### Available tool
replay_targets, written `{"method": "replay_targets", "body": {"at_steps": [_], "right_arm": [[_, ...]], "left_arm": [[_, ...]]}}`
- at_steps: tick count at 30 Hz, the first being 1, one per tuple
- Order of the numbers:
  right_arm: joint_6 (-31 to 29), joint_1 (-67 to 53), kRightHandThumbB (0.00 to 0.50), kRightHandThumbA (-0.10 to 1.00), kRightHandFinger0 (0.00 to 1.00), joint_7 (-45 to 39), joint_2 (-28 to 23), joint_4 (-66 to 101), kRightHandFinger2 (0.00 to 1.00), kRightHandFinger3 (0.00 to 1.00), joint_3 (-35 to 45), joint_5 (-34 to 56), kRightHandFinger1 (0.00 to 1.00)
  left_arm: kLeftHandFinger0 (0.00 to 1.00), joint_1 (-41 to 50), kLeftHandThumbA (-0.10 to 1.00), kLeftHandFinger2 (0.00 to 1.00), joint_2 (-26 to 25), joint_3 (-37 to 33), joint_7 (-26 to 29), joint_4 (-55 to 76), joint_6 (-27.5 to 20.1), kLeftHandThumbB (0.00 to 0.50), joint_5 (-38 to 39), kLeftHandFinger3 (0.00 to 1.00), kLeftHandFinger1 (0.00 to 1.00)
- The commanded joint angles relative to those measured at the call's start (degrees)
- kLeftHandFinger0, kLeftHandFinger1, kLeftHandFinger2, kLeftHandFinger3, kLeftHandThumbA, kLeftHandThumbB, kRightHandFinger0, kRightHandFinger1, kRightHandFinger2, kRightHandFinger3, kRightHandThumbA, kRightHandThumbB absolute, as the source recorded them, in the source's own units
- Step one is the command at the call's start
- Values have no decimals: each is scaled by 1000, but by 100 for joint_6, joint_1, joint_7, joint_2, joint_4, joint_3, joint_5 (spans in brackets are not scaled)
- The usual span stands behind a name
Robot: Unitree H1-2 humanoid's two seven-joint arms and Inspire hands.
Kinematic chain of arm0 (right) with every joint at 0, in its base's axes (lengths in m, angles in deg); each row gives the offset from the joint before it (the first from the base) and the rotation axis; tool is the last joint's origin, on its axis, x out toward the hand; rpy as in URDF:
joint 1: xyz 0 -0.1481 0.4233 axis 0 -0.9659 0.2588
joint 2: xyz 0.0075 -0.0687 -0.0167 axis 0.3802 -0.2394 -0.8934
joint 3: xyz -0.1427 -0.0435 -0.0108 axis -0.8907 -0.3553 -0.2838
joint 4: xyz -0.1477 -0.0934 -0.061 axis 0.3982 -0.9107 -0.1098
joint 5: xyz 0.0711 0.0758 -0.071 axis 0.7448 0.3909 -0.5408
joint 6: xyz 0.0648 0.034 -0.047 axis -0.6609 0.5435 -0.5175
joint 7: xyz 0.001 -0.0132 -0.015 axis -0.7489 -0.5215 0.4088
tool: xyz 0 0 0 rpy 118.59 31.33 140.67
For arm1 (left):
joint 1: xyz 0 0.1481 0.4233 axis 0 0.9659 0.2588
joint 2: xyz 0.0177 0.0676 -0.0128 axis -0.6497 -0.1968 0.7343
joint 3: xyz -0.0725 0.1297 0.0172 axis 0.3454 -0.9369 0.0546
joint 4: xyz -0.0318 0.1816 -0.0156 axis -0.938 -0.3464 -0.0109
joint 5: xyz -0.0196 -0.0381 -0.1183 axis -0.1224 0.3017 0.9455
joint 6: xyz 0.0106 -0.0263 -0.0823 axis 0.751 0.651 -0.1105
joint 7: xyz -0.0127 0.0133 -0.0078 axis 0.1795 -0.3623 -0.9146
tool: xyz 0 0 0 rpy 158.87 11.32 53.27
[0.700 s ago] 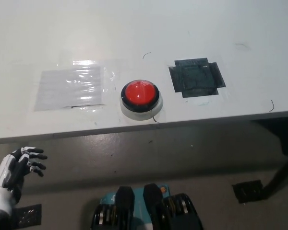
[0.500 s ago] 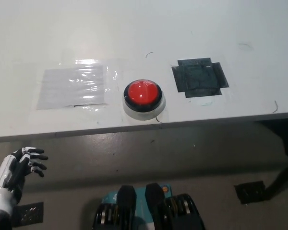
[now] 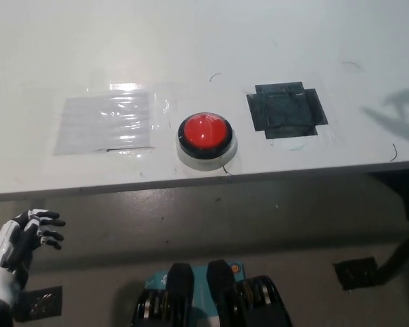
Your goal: The robot uses its right hand to make a fist and press the red button kept in the middle of the desk
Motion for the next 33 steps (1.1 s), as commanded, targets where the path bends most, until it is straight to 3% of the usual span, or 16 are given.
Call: {"method": "replay_targets", "body": {"at_steps": [1, 3, 6, 7, 8, 13, 14, 20, 21, 24, 25, 26, 28, 33], "right_arm": [[-29, 579, 271, 1000, 0, -135, 335, -255, 351, 422, 10, -309, 34], [-29, 636, 268, 1000, 8, -190, 557, -321, 395, 474, 61, -279, 78], [-29, 717, 292, 1000, 0, -225, 934, -442, 370, 446, 9, -500, 55], [-29, 725, 304, 1000, 33, -265, 985, -469, 452, 504, 27, -537, 146], [-29, 755, 310, 1000, 0, -253, 1190, -521, 338, 398, -21, -538, 33], [-75, 769, 315, 1000, 0, -408, 1682, -791, 328, 371, -66, -767, 13], [-216, 706, 292, 1000, 0, -492, 1896, -967, 330, 365, -164, -822, 6], [-465, 552, 276, 1000, 0, -646, 2327, -1376, 363, 379, -161, -1049, 26], [-661, 476, 275, 1000, 0, -757, 2434, -1592, 372, 394, -242, -1120, 25], [-933, 364, 273, 1000, 0, -898, 2619, -1924, 382, 394, -270, -1229, 17], [-937, 311, 274, 1000, 0, -931, 2673, -1966, 378, 400, -247, -1200, 5], [-973, 254, 278, 1000, 0, -967, 2734, -2023, 369, 405, -221, -1191, 0], [-1193, 84, 252, 1000, 0, -1121, 2863, -2173, 355, 402, -197, -1181, 0], [-1387, -136, 207, 1000, 0, -1247, 3001, -2351, 314, 397, -108, -1235, 0]], "left_arm": [[332, -49, 645, 412, -117, 36, -93, 141, -106, 79, 83, 522, 344], [366, -57, 659, 461, -110, 21, -34, 188, 35, 100, 51, 575, 376], [303, -68, 644, 409, -85, 37, -7, 216, 103, 107, 79, 551, 326], [290, -68, 648, 405, -85, 35, 6, 219, 118, 105, 64, 549, 317], [365, -62, 652, 473, -77, 27, 7, 242, 136, 96, 61, 590, 383], [398, -80, 640, 500, -54, 40, 27, 227, 151, 95, 74, 612, 410], [408, -77, 641, 498, -49, 43, 35, 231, 160, 105, 74, 604, 412], [411, -127, 638, 476, -48, 30, -6, 171, 76, 103, 96, 578, 404], [339, -117, 644, 436, -40, 27, 4, 198, 101, 107, 94, 556, 353], [296, -129, 648, 401, -59, 4, -67, 111, -91, 100, 80, 534, 319], [281, -109, 660, 395, -58, -9, -17, 180, 1, 126, 37, 526, 311], [354, -122, 654, 443, -61, 4, -59, 141, 9, 119, 101, 560, 362], [331, -127, 665, 434, -83, -28, -45, 112, -72, 119, 15, 549, 351], [380, -187, 659, 481, -83, -53, 15, 137, 36, 124, -26, 586, 389]]}}
